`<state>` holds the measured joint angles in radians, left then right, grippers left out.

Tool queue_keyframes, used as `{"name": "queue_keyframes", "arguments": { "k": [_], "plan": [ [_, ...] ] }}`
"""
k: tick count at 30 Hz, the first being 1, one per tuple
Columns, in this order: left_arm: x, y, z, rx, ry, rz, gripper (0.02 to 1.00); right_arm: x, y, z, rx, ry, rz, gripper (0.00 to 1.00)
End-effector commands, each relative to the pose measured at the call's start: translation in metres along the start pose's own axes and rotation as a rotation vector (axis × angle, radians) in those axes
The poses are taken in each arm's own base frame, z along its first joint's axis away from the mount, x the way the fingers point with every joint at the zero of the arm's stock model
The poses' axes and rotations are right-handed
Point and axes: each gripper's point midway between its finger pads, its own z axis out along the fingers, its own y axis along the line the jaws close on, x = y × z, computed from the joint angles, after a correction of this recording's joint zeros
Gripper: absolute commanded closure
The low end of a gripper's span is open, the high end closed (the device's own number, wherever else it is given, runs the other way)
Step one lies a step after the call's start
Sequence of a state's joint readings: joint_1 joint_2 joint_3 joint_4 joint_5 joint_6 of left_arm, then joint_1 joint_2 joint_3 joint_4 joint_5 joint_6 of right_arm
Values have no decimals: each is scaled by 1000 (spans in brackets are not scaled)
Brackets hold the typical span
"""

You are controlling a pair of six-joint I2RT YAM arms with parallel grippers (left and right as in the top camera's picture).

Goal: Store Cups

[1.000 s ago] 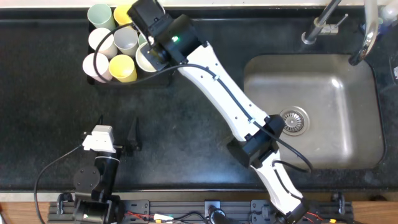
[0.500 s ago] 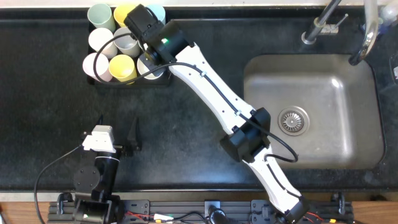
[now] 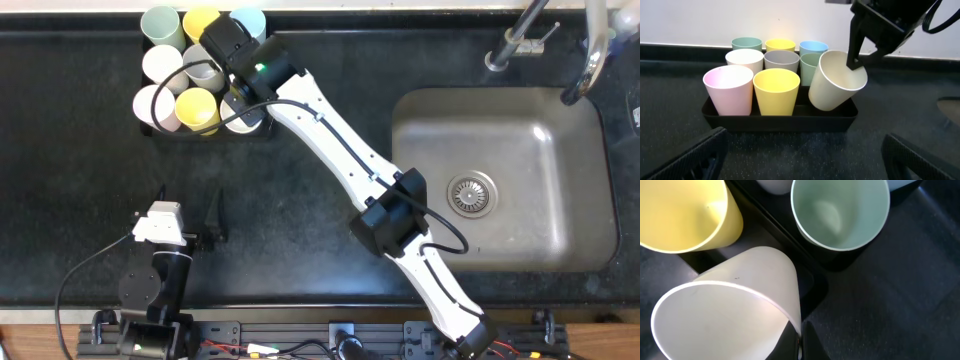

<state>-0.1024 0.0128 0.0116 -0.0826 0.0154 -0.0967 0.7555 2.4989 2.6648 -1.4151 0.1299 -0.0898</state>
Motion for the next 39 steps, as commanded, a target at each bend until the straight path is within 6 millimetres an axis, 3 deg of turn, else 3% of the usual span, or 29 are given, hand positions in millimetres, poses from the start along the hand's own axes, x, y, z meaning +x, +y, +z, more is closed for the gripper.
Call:
{"name": "queue_keyframes", "arguments": {
  "k": [1,16,25,29,33,39],
  "plan": [
    [-1,1,0,-1,-7,18,20,-1,-7,8,-2,1,19,958],
    [-1,1,0,-1,-7,18,20,6,-3,28,-27,38,4,958],
    [-1,1,0,-1,-7,18,20,5,0,29,-52,32,-21,958],
    [-1,1,0,-1,-7,18,20,6,1,31,-52,36,-23,772],
    [-1,1,0,-1,-7,18,20,8,1,32,-53,47,-24,726],
    [-1,1,0,-1,-7,18,20,8,-1,32,-41,44,-31,329]
  ]
}}
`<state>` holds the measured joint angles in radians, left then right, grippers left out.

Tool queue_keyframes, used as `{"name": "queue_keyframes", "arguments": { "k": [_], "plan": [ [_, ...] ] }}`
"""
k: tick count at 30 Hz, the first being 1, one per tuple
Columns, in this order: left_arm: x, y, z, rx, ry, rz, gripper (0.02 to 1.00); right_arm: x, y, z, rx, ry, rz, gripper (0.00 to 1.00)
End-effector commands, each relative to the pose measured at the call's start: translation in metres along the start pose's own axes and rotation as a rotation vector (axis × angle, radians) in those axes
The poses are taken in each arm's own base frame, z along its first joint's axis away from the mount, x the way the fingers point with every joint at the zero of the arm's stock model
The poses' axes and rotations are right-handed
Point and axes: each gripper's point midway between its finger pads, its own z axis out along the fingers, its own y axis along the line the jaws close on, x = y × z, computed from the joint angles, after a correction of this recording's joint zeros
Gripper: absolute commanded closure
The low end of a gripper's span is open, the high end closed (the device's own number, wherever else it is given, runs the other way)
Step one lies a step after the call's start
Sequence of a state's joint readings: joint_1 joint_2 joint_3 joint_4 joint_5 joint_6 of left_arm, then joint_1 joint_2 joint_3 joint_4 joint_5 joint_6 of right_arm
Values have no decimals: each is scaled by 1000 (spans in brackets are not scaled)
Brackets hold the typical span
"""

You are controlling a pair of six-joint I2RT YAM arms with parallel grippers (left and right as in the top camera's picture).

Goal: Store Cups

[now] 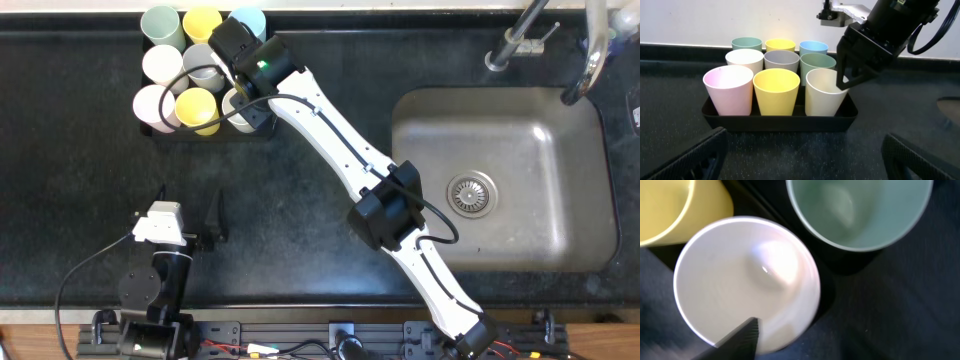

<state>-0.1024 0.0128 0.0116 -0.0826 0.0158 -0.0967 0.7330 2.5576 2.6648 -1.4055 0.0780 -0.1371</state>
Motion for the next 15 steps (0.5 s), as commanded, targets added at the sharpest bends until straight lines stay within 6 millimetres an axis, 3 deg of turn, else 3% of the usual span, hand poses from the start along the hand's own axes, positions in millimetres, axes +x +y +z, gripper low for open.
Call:
{"name": "queue_keyframes", "arguments": {
  "k": [1,5,7,9,15],
  "plan": [
    [-1,1,0,-1,-7,18,20,-2,-3,0,14,-7,0,255],
    [-1,1,0,-1,-7,18,20,-16,-8,-21,33,-75,10,126],
    [-1,1,0,-1,-7,18,20,-26,-15,-40,40,-128,22,29],
    [-1,1,0,-1,-7,18,20,-34,-24,-61,50,-181,37,3],
    [-1,1,0,-1,-7,18,20,-48,-77,-157,123,-376,152,3]
  ]
}}
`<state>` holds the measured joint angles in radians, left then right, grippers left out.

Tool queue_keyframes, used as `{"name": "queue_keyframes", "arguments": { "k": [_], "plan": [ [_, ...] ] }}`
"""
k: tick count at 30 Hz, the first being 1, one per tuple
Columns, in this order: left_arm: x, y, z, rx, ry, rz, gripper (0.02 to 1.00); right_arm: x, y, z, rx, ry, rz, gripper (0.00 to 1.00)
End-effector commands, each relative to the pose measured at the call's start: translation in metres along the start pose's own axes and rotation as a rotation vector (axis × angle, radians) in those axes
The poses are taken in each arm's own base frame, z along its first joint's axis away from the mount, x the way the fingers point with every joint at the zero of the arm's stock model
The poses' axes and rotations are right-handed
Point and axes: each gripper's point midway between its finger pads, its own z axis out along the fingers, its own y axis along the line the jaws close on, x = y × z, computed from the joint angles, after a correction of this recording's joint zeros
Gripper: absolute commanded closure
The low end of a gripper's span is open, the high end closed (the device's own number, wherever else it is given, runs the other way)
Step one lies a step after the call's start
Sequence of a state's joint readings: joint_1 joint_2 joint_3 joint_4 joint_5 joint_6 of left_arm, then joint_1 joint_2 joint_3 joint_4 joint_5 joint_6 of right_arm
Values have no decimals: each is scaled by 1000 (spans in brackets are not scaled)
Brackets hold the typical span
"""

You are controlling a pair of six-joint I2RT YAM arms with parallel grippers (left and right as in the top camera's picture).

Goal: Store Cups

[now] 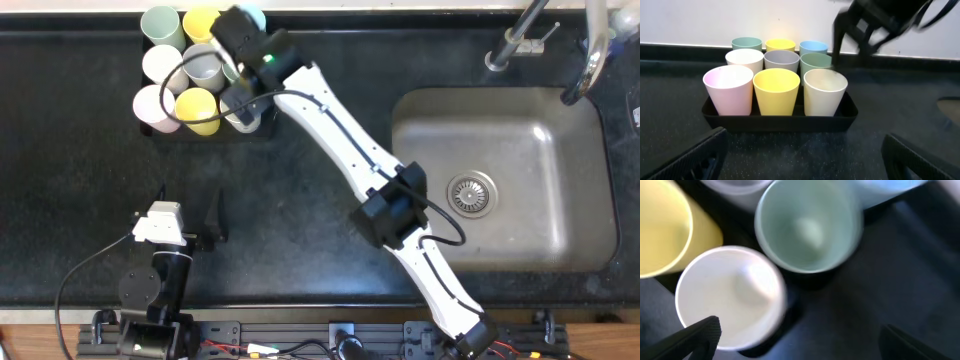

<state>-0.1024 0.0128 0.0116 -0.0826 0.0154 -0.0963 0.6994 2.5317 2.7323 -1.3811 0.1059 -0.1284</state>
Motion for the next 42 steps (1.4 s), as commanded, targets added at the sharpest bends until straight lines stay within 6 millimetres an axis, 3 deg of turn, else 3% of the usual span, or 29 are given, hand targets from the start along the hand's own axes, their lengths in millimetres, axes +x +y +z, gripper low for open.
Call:
{"name": "queue_keyframes", "arguments": {
  "k": [1,3,6,11,13,15,18,21,24,26,27,31,34,42],
  "plan": [
    [-1,1,0,-1,-7,17,20,-42,-64,-136,85,-290,126,3],
    [-1,1,0,-1,-7,17,20,-38,-88,-173,110,-340,184,3],
    [-1,1,0,-1,-7,17,20,-10,-125,-219,148,-345,311,3],
    [-1,1,0,-1,-7,17,20,60,-169,-276,220,-283,458,3],
    [-1,1,0,-1,-7,17,20,89,-175,-291,236,-253,521,3],
    [-1,1,0,-1,-7,17,20,130,-174,-299,249,-195,580,5],
    [-1,1,0,-1,-7,17,20,199,-159,-299,264,-141,678,3],
    [-1,1,0,-1,-7,17,20,255,-145,-290,293,-188,773,5],
    [-1,1,0,-1,-7,17,20,286,-141,-280,356,-360,791,1],
    [-1,1,0,-1,-7,17,20,290,-150,-285,448,-588,768,3],
    [-1,1,0,-1,-7,17,20,287,-154,-297,522,-809,701,5],
    [-1,1,0,-1,-7,17,18,289,-150,-307,604,-1144,601,5],
    [-1,1,0,-1,-7,17,20,301,-145,-294,616,-1221,591,3],
    [-1,1,0,-1,-7,17,20,325,-142,-233,609,-1172,597,3]
  ]
}}
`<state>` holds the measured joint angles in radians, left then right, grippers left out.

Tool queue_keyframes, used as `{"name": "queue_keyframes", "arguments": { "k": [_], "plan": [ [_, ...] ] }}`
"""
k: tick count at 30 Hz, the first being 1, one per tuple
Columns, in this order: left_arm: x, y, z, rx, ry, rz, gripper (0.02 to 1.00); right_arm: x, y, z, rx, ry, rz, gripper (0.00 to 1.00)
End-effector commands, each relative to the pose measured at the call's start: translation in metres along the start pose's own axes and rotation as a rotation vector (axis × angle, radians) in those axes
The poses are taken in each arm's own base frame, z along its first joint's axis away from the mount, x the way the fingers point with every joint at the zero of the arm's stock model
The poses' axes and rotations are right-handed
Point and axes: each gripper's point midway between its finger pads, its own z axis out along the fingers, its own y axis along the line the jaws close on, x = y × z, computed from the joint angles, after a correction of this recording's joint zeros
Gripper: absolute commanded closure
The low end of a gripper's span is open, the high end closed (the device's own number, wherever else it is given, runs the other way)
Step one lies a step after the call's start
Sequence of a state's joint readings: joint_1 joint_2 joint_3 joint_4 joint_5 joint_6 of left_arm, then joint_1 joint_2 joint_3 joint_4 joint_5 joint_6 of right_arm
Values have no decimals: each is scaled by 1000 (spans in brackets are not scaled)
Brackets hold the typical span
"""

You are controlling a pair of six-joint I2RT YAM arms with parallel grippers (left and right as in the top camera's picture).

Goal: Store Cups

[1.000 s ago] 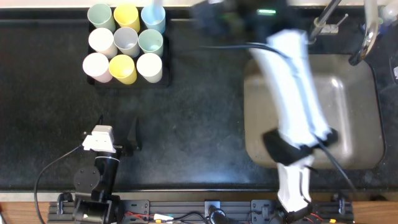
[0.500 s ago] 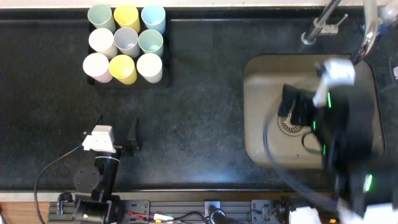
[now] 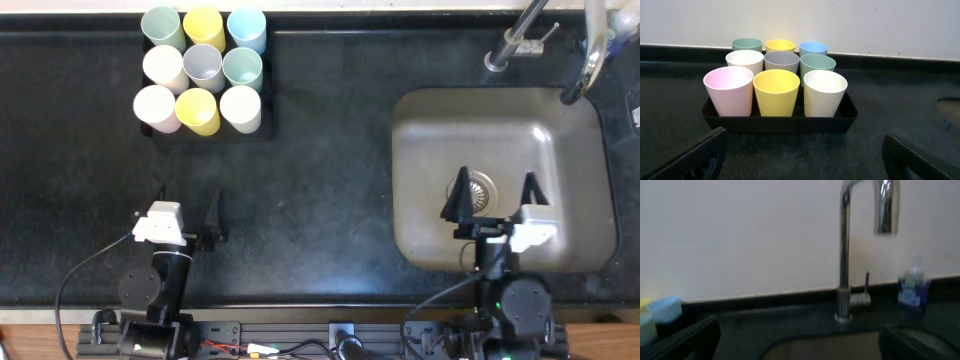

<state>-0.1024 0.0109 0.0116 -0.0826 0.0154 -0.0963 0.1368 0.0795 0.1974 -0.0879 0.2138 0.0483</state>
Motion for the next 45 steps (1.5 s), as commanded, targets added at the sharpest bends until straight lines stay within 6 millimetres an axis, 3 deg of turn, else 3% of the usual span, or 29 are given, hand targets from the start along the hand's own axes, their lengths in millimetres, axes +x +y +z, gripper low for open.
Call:
{"name": "queue_keyframes", "arguments": {
  "k": [1,9,15,17,45],
  "plan": [
    [0,1,0,-1,-5,17,20,15,-5,2,12,-30,-6,5],
    [0,1,0,-1,-5,17,20,45,-13,4,36,-14,-12,3],
    [0,1,0,-1,-5,17,20,54,-24,3,78,23,-22,3],
    [0,1,0,-1,-5,17,20,67,-26,3,84,74,-30,5],
    [0,1,0,-1,-5,18,20,67,-23,3,73,75,-30,3]
  ]
}}
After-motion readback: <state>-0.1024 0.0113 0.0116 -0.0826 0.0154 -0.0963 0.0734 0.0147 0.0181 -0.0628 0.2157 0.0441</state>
